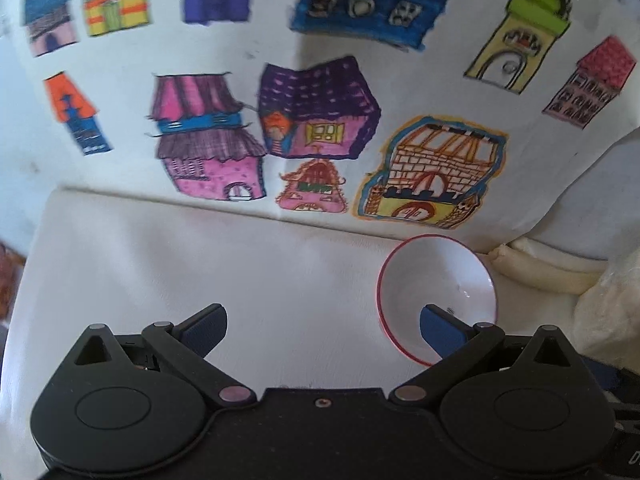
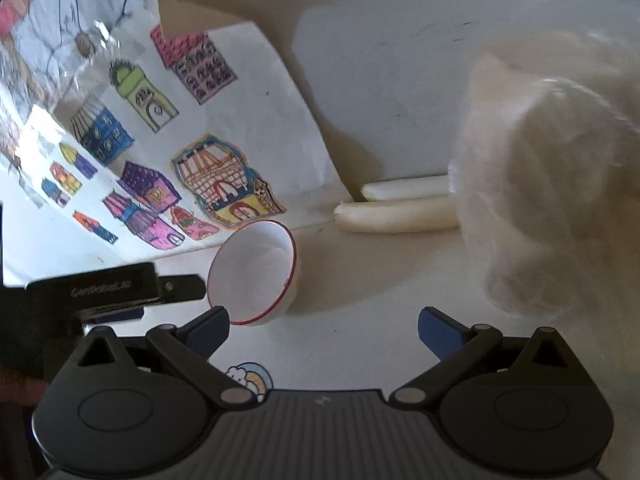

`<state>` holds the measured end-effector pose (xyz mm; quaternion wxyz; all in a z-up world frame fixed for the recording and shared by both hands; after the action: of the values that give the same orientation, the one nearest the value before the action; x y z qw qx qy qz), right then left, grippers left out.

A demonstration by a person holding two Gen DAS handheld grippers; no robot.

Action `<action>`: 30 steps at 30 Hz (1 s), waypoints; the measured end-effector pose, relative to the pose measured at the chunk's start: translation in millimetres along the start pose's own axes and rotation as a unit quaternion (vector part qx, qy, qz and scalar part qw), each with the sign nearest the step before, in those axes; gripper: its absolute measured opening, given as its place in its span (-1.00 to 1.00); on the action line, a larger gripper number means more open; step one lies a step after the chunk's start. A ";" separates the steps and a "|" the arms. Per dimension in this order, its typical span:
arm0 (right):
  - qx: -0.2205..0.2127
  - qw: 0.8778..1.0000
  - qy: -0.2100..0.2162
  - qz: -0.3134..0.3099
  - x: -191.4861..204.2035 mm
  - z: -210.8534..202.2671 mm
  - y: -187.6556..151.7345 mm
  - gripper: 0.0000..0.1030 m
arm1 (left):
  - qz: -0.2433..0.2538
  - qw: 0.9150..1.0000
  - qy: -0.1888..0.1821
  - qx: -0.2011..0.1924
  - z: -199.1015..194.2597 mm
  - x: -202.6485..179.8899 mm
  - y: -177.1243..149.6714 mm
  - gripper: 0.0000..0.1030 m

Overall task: Organize plates and bowls
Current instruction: 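Move both grippers to the other red-rimmed white bowl and grasp its rim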

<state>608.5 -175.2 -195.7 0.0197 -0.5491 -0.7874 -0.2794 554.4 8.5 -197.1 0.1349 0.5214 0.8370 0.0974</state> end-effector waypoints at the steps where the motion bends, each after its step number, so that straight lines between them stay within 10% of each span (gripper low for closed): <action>1: -0.001 1.000 -0.003 -0.006 0.8 2.8 1.2 0.96 | 0.002 1.000 -0.003 0.003 4.3 0.1 1.6 0.99; 16: 0.017 1.000 -0.004 0.005 0.3 31.0 18.4 0.52 | -0.007 0.999 0.011 0.031 25.9 -5.7 7.1 0.96; 30: 0.041 0.999 0.003 -0.002 16.5 47.7 29.1 -0.19 | -0.047 0.998 0.002 0.046 30.8 -6.6 9.0 0.45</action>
<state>640.6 -132.1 -218.1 0.0434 -0.5456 -0.7992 -0.2485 574.8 7.2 -222.6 0.1142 0.4866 0.8645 0.0535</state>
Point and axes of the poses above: each gripper's, at about its wrist camera, not at the fingertips, and z roughly the way its jaws point, x to its left, y to its top, the point moved 4 cm from there along z, roughly the way its jaws point, and after that the axes turned 11 degrees about x, right-handed, at the moved point
